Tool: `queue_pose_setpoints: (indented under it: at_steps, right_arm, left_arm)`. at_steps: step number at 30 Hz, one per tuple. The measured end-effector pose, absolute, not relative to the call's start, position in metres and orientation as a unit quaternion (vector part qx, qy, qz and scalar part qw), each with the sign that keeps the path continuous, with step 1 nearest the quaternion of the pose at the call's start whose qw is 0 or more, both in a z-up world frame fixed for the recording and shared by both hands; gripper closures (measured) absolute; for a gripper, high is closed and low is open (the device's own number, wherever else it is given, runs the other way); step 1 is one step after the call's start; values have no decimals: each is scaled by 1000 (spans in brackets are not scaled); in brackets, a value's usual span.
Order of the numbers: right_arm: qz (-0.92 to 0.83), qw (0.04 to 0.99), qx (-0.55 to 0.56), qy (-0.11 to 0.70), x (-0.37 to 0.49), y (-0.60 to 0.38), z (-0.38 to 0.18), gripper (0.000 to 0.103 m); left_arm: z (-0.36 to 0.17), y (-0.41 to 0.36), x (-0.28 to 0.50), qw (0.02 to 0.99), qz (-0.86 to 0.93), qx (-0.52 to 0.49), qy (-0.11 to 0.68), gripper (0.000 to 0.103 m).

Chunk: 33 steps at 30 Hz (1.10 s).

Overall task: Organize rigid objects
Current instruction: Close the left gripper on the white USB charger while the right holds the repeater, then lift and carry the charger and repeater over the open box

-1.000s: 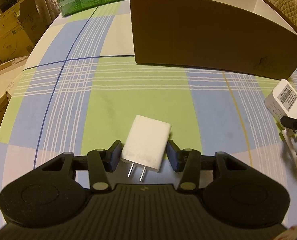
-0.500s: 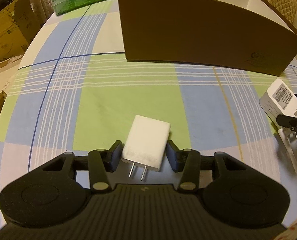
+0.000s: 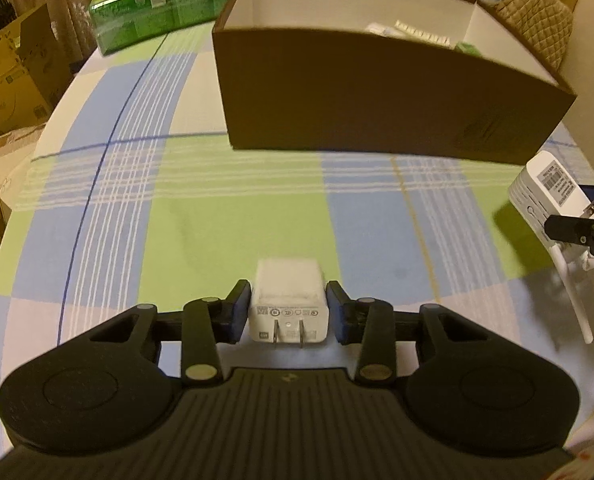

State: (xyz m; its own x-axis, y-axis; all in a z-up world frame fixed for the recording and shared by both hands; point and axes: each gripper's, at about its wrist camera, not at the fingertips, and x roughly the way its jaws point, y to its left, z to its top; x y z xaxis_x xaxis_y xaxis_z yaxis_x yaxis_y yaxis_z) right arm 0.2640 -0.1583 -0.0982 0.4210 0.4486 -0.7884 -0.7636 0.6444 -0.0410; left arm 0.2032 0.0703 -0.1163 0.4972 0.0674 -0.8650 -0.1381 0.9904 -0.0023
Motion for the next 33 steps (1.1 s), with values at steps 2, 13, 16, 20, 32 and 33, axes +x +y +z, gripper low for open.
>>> queue_pose_setpoints:
  at_steps: [2, 13, 16, 20, 32, 33]
  right_arm:
    - [372, 820, -189, 392, 267, -160, -91, 51]
    - [365, 827, -143, 402, 275, -171, -68, 51]
    - [364, 825, -141, 407, 275, -172, -70, 51]
    - [363, 823, -138, 414, 272, -173, -74, 51]
    - [354, 823, -134, 424, 270, -177, -77, 51]
    - [354, 822, -135, 424, 270, -177, -77, 51]
  left_arm:
    - [-111, 70, 203, 867, 58, -35, 494, 67]
    - [-115, 69, 194, 867, 42, -22, 496, 67]
    - [-117, 71, 190, 862, 37, -28, 505, 67]
    - [-125, 73, 182, 850, 34, -41, 524, 66]
    - [-143, 73, 171, 843, 38, -48, 534, 66]
    - [-144, 73, 171, 844, 39, -47, 534, 66]
